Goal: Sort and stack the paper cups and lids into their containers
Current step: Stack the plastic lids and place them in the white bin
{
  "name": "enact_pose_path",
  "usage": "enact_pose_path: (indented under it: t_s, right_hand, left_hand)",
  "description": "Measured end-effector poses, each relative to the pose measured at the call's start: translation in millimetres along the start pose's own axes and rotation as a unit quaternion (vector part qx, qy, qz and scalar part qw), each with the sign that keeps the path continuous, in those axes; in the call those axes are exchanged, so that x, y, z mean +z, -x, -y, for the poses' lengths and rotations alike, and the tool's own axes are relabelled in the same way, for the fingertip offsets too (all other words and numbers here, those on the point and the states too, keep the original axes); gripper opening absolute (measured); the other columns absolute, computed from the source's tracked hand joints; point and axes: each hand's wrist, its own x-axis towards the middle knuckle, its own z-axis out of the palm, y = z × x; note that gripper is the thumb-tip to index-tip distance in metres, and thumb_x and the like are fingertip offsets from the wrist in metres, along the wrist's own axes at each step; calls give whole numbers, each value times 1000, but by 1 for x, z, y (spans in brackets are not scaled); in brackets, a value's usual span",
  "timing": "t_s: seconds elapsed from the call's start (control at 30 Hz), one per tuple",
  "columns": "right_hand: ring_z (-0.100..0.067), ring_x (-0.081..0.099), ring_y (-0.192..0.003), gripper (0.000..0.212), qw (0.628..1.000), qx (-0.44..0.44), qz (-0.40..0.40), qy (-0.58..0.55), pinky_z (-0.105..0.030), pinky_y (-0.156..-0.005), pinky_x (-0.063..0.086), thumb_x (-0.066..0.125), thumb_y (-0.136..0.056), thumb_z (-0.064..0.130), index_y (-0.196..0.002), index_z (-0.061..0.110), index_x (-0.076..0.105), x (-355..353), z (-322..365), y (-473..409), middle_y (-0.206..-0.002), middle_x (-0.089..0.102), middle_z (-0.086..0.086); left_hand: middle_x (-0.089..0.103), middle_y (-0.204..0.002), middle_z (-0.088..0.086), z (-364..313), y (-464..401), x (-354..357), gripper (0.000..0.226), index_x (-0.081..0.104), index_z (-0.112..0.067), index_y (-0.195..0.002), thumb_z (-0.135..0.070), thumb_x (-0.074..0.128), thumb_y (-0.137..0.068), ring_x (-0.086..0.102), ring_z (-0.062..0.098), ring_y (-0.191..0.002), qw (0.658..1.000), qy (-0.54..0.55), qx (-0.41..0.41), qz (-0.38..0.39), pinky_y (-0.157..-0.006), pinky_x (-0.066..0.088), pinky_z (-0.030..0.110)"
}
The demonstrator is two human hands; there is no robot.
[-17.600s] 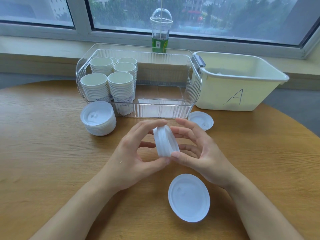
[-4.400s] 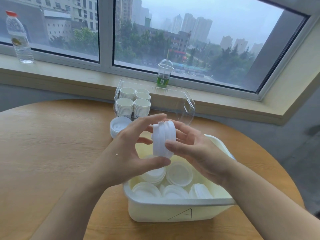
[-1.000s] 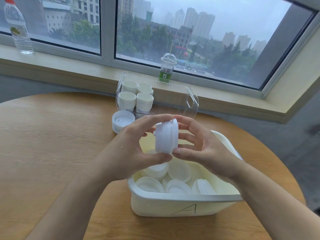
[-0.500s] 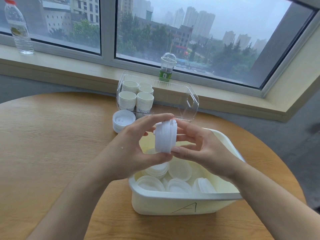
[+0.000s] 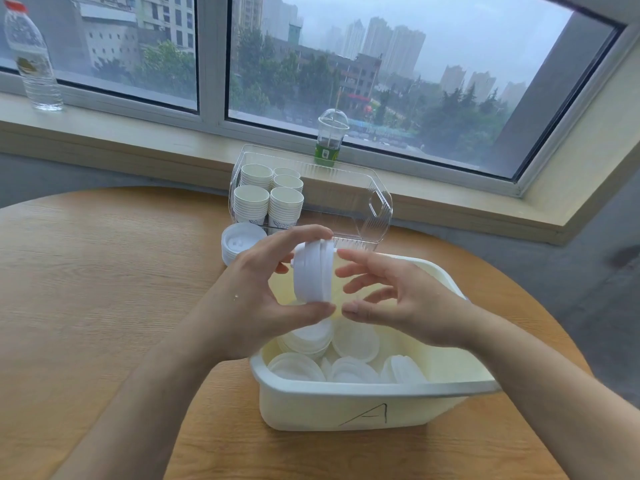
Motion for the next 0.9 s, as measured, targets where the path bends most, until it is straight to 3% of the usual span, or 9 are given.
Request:
enact_pose_path:
  t_s: [0.2,0.3,0.47,0.7,0.8,0.9]
  right_hand:
    - [10,51,-116,73,955,74,147,246,-23,-105,45,80,-83,58,-148,47,48,-10,-17,6,-131,55,29]
    - [4,51,-122,77,928,108,200,294,-25,-107,42,76,-84,63,-152,47,42,-10,-20,10,-136,52,24]
    - [-9,53,-130,77,914,124,209,325,-31,-108,44,70,-90,64,-156,42,37,-4,-32,6,-150,51,13]
    - [-20,54,-133,55,881,189,280,330,-28,-106,40,49,-107,52,-157,30,44,7,-41,-2,-149,57,4]
    - [-21,55,-132,46,889,188,264,325,-31,-109,43,46,-109,44,-151,27,54,7,-44,-3,-147,59,4]
    - [-21,63,-120,34,909,173,194,325,-34,-103,49,52,-107,36,-133,22,70,6,-46,-4,-131,70,3]
  left_hand:
    - [62,-130,-29,-1,1,2,77,55,-54,-137,-37,94,-74,59,7,-116,1000,8,-9,-3,-97,45,21]
    - [60,-137,-26,0,1,1,77,55,-54,-139,-39,94,-74,57,4,-118,1000,7,-12,5,-99,45,24]
    - [60,-134,-29,-1,0,1,77,55,-55,-138,-38,94,-74,56,1,-117,1000,5,-15,9,-97,42,18]
    - [60,-131,-31,-1,0,2,78,53,-57,-138,-42,92,-73,57,1,-114,1000,2,-20,10,-95,42,18]
    - [61,-127,-32,-1,0,2,78,53,-57,-138,-42,92,-72,56,2,-114,1000,5,-25,12,-95,42,19]
    - [60,-126,-33,-1,-1,1,78,53,-58,-138,-43,92,-72,56,3,-113,1000,4,-24,13,-94,42,21]
